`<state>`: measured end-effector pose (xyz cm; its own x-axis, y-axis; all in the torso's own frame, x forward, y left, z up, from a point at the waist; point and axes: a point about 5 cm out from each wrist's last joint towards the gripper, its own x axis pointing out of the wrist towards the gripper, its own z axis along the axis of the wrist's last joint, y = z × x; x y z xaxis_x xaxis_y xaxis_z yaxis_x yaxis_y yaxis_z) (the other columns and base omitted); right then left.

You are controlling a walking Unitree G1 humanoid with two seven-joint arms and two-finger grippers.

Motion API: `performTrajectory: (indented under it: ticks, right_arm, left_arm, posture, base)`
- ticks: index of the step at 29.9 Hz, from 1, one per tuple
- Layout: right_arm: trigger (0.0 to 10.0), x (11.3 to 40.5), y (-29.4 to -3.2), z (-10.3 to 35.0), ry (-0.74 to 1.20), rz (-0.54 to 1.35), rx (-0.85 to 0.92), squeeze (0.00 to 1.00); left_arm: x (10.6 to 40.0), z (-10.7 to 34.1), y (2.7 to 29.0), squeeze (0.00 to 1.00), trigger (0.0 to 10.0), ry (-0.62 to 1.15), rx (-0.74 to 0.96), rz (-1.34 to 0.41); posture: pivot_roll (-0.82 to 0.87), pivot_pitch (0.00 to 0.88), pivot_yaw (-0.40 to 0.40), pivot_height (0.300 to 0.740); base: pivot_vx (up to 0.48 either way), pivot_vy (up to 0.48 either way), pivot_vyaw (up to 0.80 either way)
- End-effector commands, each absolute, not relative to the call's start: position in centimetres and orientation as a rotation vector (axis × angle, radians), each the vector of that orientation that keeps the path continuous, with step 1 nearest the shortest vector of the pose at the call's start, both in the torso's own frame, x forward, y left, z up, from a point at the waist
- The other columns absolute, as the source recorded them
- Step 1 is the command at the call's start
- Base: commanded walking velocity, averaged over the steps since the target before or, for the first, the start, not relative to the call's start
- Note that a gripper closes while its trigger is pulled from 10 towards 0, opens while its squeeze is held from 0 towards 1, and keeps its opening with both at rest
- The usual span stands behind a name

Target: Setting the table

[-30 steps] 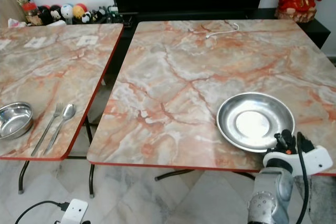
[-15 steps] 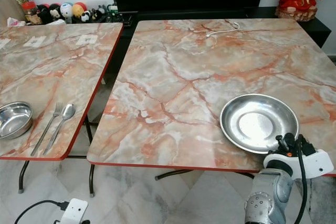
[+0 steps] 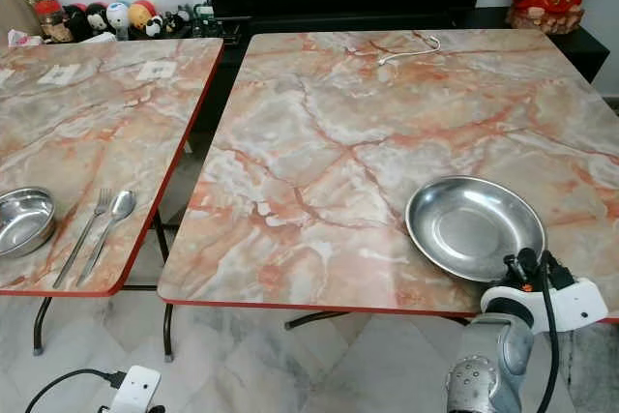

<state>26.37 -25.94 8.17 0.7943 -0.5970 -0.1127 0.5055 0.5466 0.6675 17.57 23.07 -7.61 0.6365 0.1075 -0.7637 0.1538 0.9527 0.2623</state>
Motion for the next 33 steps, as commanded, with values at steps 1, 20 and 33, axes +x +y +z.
performTrajectory:
  ticks: [1,20,33]
  right_arm:
    - [10.0,26.4,-25.6,8.2,-0.13,-0.639,0.734,0.16]
    - [10.0,25.9,-26.6,9.1,-0.183,-0.704,0.642,0.89]
    - [10.0,25.9,-25.2,12.7,-0.257,-0.514,0.056,0.0]
  left_arm:
    - [17.4,-7.6,23.5,0.0,10.0,0.885,0.313,-0.013]
    - [17.5,-7.5,23.5,0.0,10.0,0.876,0.309,-0.008]
    - [17.6,-7.5,23.4,0.0,10.0,0.865,0.296,0.006]
  posture:
    - [-0.07,0.082,0.049,0.74]
    - [-0.08,0.079,0.045,0.74]
    - [-0.09,0.081,0.045,0.74]
  base:
    - [0.0,0.0,0.0]
    - [0.0,0.0,0.0]
    - [0.0,0.0,0.0]
